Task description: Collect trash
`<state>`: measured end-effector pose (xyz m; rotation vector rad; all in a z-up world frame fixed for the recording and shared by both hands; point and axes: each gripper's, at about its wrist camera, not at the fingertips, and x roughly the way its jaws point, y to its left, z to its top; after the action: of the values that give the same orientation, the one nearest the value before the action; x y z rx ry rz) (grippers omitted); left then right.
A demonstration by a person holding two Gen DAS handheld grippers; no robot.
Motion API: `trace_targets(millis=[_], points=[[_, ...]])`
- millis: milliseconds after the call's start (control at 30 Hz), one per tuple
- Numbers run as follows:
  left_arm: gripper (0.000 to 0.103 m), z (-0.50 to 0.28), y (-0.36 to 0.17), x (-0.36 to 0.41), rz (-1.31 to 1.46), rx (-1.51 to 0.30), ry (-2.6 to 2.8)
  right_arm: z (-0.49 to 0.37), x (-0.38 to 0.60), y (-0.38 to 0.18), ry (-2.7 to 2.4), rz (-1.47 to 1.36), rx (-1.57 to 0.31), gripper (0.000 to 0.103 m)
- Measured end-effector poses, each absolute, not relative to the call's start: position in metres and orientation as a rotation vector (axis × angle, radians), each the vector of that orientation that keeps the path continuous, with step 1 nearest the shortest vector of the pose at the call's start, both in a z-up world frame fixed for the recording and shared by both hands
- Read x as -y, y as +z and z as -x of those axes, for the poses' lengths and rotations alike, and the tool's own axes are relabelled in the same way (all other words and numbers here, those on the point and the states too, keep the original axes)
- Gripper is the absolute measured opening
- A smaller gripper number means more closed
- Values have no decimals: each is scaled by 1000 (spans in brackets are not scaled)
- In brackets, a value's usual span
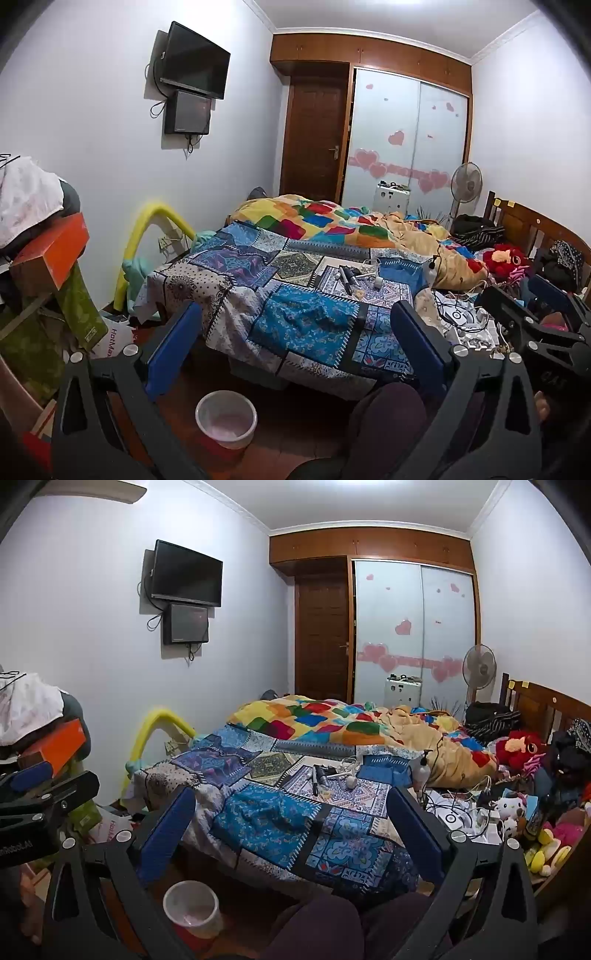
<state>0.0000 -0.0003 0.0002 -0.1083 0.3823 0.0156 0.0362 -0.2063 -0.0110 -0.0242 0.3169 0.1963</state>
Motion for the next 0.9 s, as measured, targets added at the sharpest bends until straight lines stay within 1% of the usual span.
trace_targets(millis=[267,900], points=[[103,0,-1,-7,104,-379,21,-34,207,-9,198,18,-317,103],[103,5,8,7,102,-367,23,-30,205,-6,200,-8,-310,103]])
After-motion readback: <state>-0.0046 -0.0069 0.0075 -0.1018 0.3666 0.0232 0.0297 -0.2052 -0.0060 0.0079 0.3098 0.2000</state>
